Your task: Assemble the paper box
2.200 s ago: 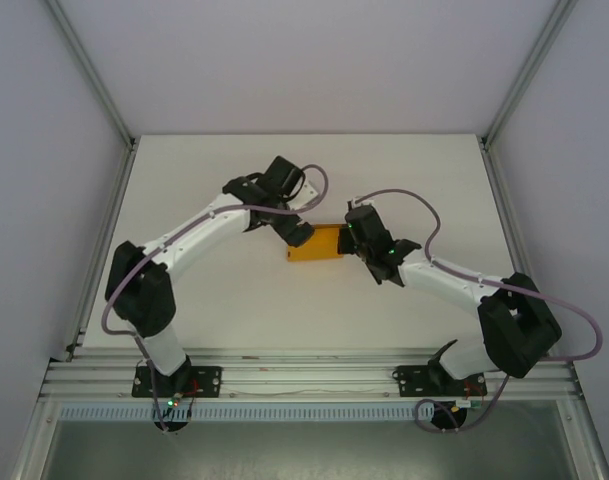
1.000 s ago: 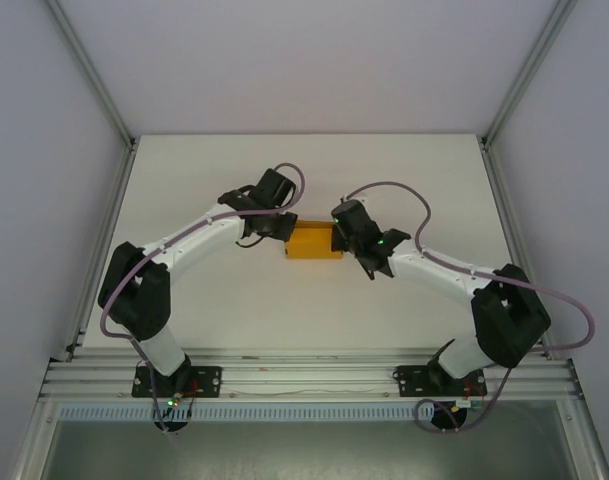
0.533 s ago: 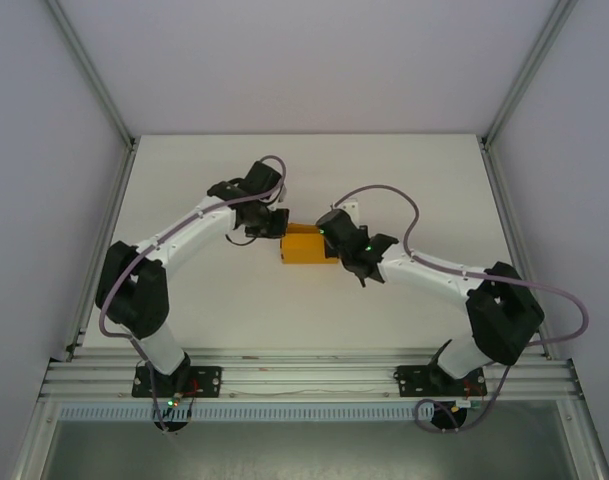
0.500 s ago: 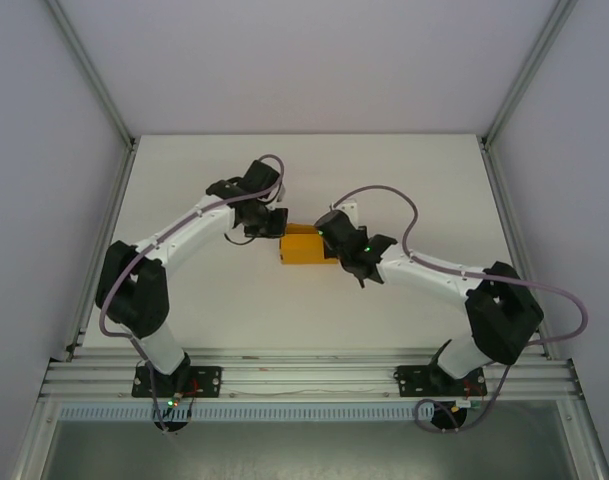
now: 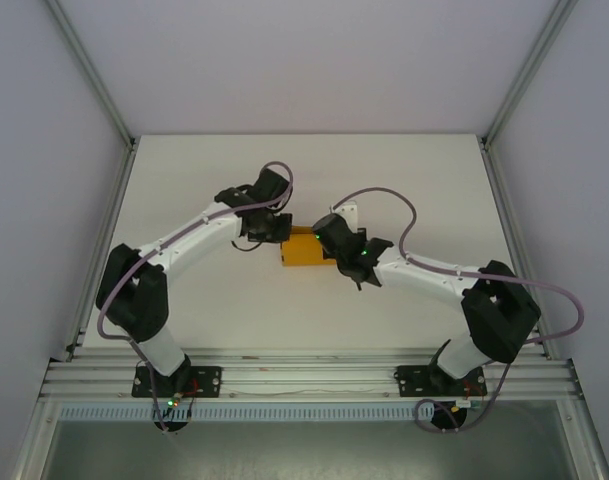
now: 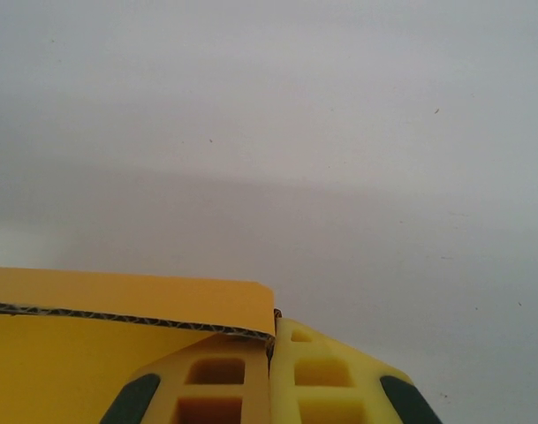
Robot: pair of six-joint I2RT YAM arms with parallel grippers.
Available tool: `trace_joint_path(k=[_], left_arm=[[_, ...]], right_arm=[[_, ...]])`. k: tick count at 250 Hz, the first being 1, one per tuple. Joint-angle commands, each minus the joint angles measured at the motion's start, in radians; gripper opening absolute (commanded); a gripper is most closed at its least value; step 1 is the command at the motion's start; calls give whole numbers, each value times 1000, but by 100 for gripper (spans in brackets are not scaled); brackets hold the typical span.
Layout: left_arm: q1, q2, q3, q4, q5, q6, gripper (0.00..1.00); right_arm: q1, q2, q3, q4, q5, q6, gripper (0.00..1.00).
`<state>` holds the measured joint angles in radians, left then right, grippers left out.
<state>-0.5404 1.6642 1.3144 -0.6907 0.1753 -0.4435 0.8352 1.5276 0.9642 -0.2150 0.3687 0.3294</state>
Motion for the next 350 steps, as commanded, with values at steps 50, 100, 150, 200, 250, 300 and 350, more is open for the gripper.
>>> trace_joint_path(k=[50,100,150,200,250,300,350], left_arm=[[-93,-62,-255,153,-83,-131,0],[-165,-71,-395,246,-140,-127,0],[-221,-106,-565,410,-239,-158,0],[-240,-165,-590,426,-292,-144,0],[-243,-195,-578,422,-307,-121,0],[-250,-166,-544,406,-332,-119,0],[-263,-164,-514,398,-345,-114,0]], right_arm=[[26,12,-77,9,34,40,0],[30,-38,-181,131,14,37,0],[31,-71,-255,222,-39,31,3],[28,-154,-221,181,-39,38,19],[8,-253,-200,134,-131,15,48],[-59,-247,-183,157,-231,50,64],[-119,-173,-116,147,-234,92,64]])
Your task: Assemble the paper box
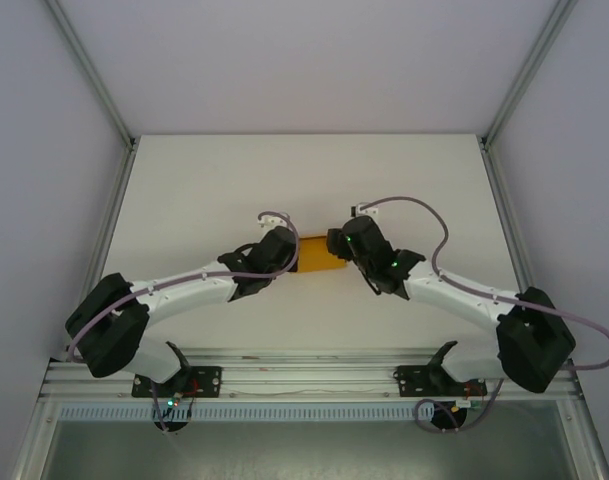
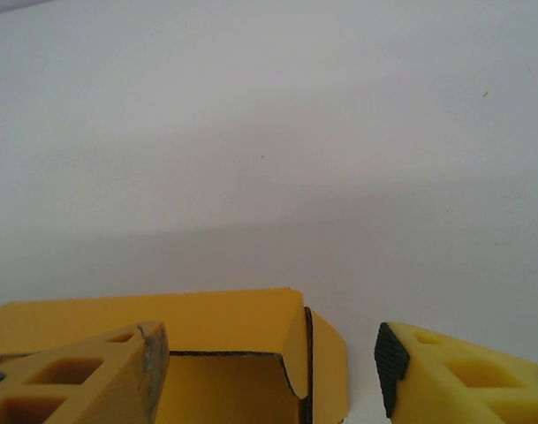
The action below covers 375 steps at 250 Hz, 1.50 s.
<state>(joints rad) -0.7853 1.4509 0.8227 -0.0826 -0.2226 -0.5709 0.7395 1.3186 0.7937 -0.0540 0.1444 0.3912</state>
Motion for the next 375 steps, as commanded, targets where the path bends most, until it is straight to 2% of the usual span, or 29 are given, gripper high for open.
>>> trace_joint_path(k=[1,74,110,138,181,200,246,274,288,319,344,375], left_arm=[[-17,49,-22,-210,53,14,0],[-18,63,5,-207,25,66,0],[-22,60,31,-208,49,87,19],[-33,25,51,-213,67,109,27],[-39,-69,67,-259,146,181,59],[-40,-105,68,-292,169,217,63],[-39,-159,69,-332,240,235,84],[-33,-161,85,-321,220,165,85],[-9,-150,108,-335,184,86,91],[80,-120,123,-250,328,24,91],[111,-98,117,-181,389,5,89],[127,-58,114,-196,362,6,87]], right_arm=[[-23,37,57,-15,-9,31,64],[-39,73,-6,-20,11,63,58],[-39,80,-102,84,-18,56,57],[-39,91,-155,144,-47,53,56],[-38,96,-168,149,-66,61,56],[-37,94,-173,150,-69,64,56],[-31,99,-191,154,-60,75,54],[-27,110,-198,154,-60,72,54],[-27,109,-202,156,-55,70,53],[-27,109,-202,148,-55,61,53],[-27,107,-200,142,-58,61,53],[-26,100,-200,137,-48,60,53]])
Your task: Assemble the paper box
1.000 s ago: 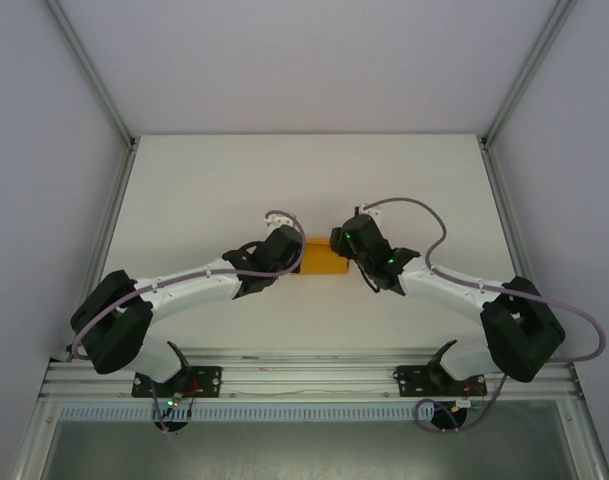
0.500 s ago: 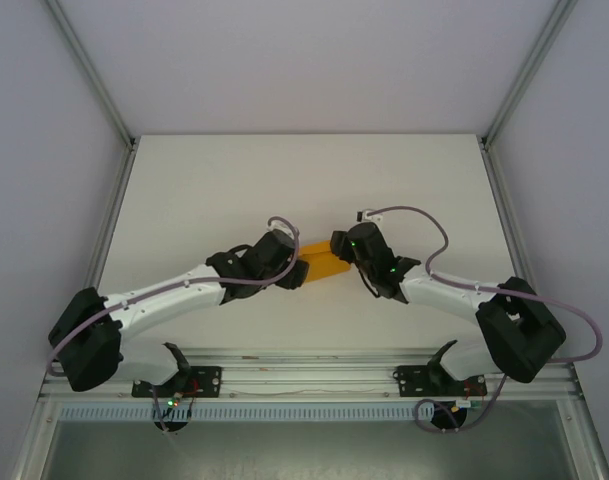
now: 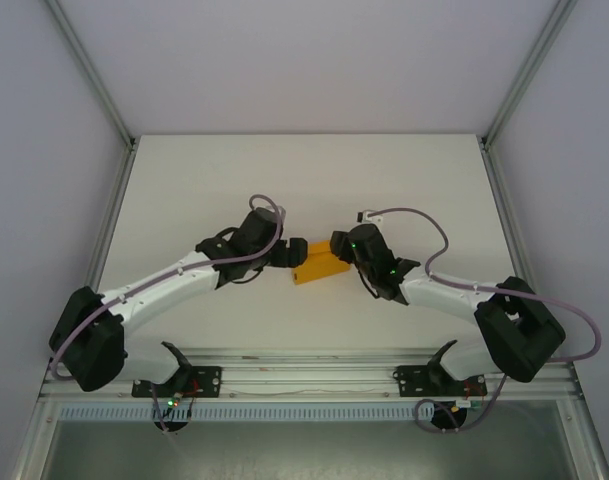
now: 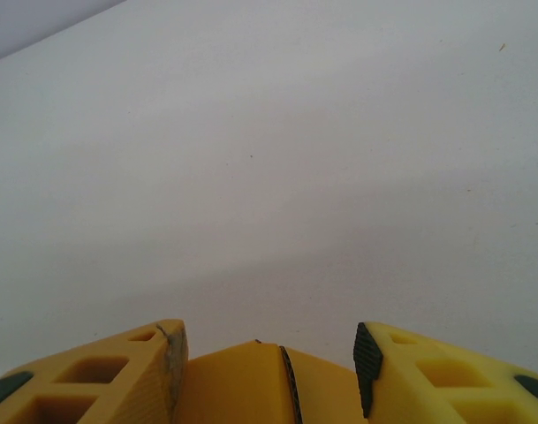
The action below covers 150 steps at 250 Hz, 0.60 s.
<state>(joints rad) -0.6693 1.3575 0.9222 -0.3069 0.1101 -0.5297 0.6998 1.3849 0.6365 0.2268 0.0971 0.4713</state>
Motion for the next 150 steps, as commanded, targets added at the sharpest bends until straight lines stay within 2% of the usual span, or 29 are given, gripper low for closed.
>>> trace_joint_path(k=[1,33,53,93,132,150], left_arm=[[12,36,15,27,28,-36,87],[40,80,-34,64,76,-56,82],[41,93,-70,86,94,-64,75],[54,85,-224,183,119,-139,68],[68,91,-325,245,156,-203,52],[70,83,-369,294,158,-217,45]], right_arm=[[13,35,-44,-144,-1,-20,53],[12,42,-45,-144,-3,-14,53],[13,45,-49,-151,5,-5,52],[1,37,-98,-104,3,-2,47],[-17,35,-146,-82,-33,-12,42],[-36,37,-187,-24,-64,-16,35]])
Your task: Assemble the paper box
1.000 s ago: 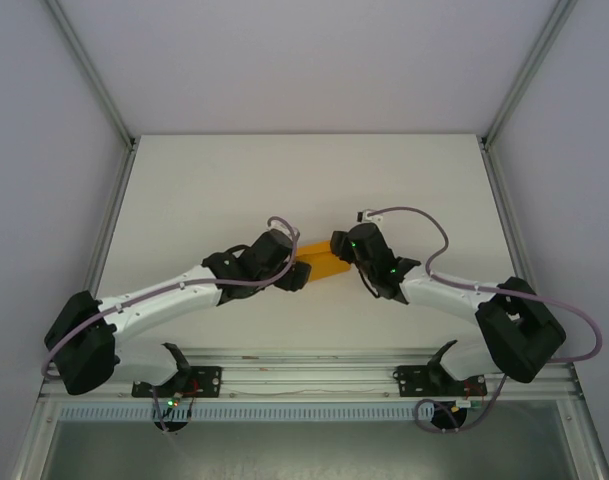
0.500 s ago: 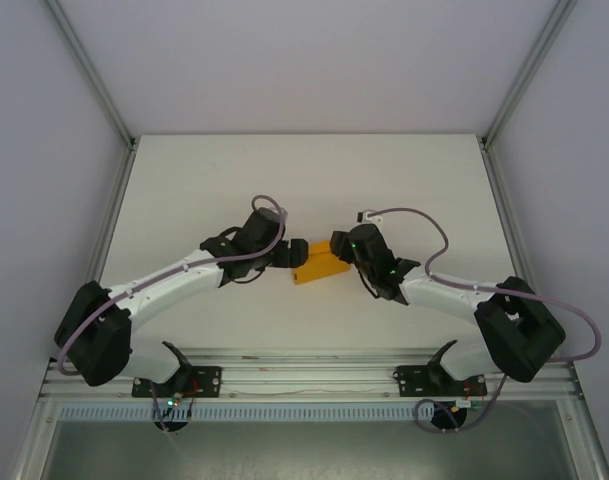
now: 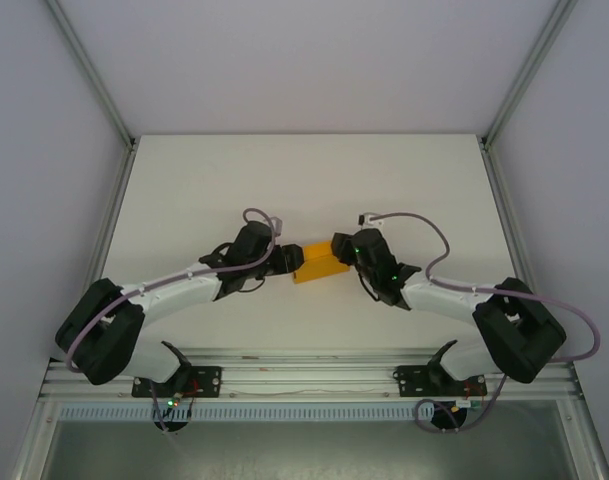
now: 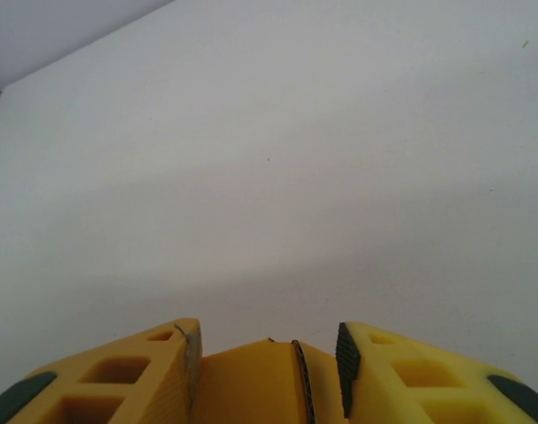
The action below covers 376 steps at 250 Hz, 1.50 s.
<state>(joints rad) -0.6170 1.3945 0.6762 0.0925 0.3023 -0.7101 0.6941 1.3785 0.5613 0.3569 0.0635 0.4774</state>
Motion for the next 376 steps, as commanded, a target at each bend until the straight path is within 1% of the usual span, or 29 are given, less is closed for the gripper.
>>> trace_joint_path(k=[1,8,21,34,45,57,79,93,112,151,169,192,209,213,229,234,247,255,261,266,273,275,290,307,328,345,356,368,376], left_arm=[[18,45,-125,-102,-34,-37,44],[17,43,-140,-81,-28,-39,41],[19,43,-161,-47,-21,-45,36],[19,44,-172,-34,-17,-45,30],[19,44,-176,-33,-20,-41,26],[19,43,-183,-32,-26,-39,24],[20,34,-203,-4,-23,-32,17],[20,33,-205,-3,-21,-30,0],[20,35,-202,-6,-16,-29,0],[20,32,-203,12,-27,-18,0],[20,32,-183,-5,-30,-4,0],[19,19,-129,-49,-24,26,0],[19,-5,-78,-93,-27,55,36],[19,-12,-66,-104,-31,62,38],[19,-35,-3,-162,-59,79,39],[19,-38,25,-191,-69,86,42],[19,-42,91,-237,-75,122,62],[19,-44,125,-254,-83,132,68],[19,-46,145,-258,-90,139,75],[19,-48,157,-255,-91,146,84],[19,-51,171,-249,-95,152,97],[20,-53,177,-248,-99,152,99],[19,-57,220,-269,-146,186,100],[19,-54,277,-316,-206,213,100],[20,-54,339,-379,-288,240,100],[27,-59,365,-417,-359,241,100],[39,-63,371,-433,-387,249,100],[57,-68,372,-456,-413,251,100],[73,-71,370,-466,-419,249,100]], right_arm=[[-31,43,-114,-149,-33,-20,35],[-41,51,-132,-113,-60,-23,34],[-59,69,-164,-38,-109,-31,25],[-77,90,-197,43,-139,-26,19],[-88,107,-218,100,-174,-40,16],[-87,118,-238,148,-172,-49,14],[-88,123,-263,215,-194,-89,8],[-89,122,-274,237,-188,-105,3],[-90,119,-281,250,-171,-110,1],[-89,126,-275,278,-189,-111,0],[-90,126,-260,266,-173,-104,0],[-90,98,-220,217,-196,-111,0],[-90,55,-176,149,-210,-116,0],[-90,44,-164,131,-217,-122,2],[-90,0,-116,68,-214,-129,12],[-90,-14,-99,45,-207,-129,14],[-89,-43,-50,-12,-211,-143,16],[-89,-58,-20,-48,-206,-144,20],[-89,-67,0,-67,-205,-151,25],[-90,-73,15,-78,-210,-158,32],[-89,-81,34,-87,-216,-173,37],[-89,-82,39,-90,-217,-176,38],[-89,-95,82,-122,-210,-198,46],[-89,-100,137,-176,-198,-254,64],[-91,-98,202,-246,-261,-414,79],[-91,-94,246,-320,-389,-642,89],[-91,-92,270,-391,-491,-826,99],[-91,-86,299,-518,-601,-1078,100],[-91,-77,321,-588,-649,-1207,100]])
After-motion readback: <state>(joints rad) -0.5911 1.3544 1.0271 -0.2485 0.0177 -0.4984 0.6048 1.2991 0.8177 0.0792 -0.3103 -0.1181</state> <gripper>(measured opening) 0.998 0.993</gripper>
